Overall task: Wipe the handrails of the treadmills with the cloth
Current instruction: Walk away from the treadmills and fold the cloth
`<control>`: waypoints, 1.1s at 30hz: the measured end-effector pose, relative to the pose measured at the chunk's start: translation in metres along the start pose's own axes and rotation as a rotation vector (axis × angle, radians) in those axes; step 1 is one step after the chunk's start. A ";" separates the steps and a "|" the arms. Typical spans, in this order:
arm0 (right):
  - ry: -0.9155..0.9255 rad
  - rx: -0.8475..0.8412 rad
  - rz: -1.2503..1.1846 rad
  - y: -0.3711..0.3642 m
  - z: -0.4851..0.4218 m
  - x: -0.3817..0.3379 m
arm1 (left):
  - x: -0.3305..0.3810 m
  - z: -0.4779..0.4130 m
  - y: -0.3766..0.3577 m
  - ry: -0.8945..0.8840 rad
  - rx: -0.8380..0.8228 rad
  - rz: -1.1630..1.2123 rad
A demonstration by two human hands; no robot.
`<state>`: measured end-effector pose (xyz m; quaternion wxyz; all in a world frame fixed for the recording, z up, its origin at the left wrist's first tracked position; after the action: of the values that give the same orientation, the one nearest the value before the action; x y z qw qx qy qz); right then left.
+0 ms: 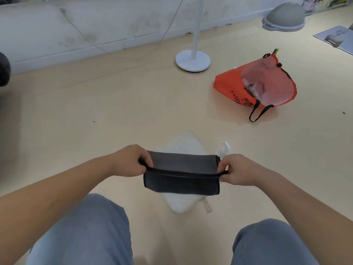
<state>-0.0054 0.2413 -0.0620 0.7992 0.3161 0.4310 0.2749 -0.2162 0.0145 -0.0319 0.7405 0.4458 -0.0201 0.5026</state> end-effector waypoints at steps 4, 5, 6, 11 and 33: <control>-0.086 -0.103 0.064 -0.033 0.002 0.010 | -0.028 -0.006 -0.040 0.215 -0.204 0.098; -0.128 -0.023 -0.009 -0.035 0.000 0.014 | -0.033 -0.013 -0.038 0.278 -0.111 0.223; -0.170 0.082 -0.089 -0.035 -0.002 0.019 | -0.040 -0.020 -0.037 0.346 -0.007 0.328; -0.314 0.323 -0.317 -0.069 -0.003 0.031 | -0.062 -0.036 -0.071 0.554 0.115 0.620; -0.324 0.256 -0.927 -0.091 -0.003 0.007 | 0.075 -0.046 0.027 -0.093 0.535 -0.244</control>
<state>0.0104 0.1881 -0.1342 0.8486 0.2254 0.4269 -0.2165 -0.2186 0.1032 -0.0067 0.6498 0.6469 0.1330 0.3762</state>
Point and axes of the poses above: each hand's wrist, its own z-axis away from the middle knuckle, its own y-axis out of the back of the hand, x = y × z, the point moved 9 cm from there along -z, towards the middle knuckle, and after that the axes turned 6 degrees about y, right-handed, at the moved point
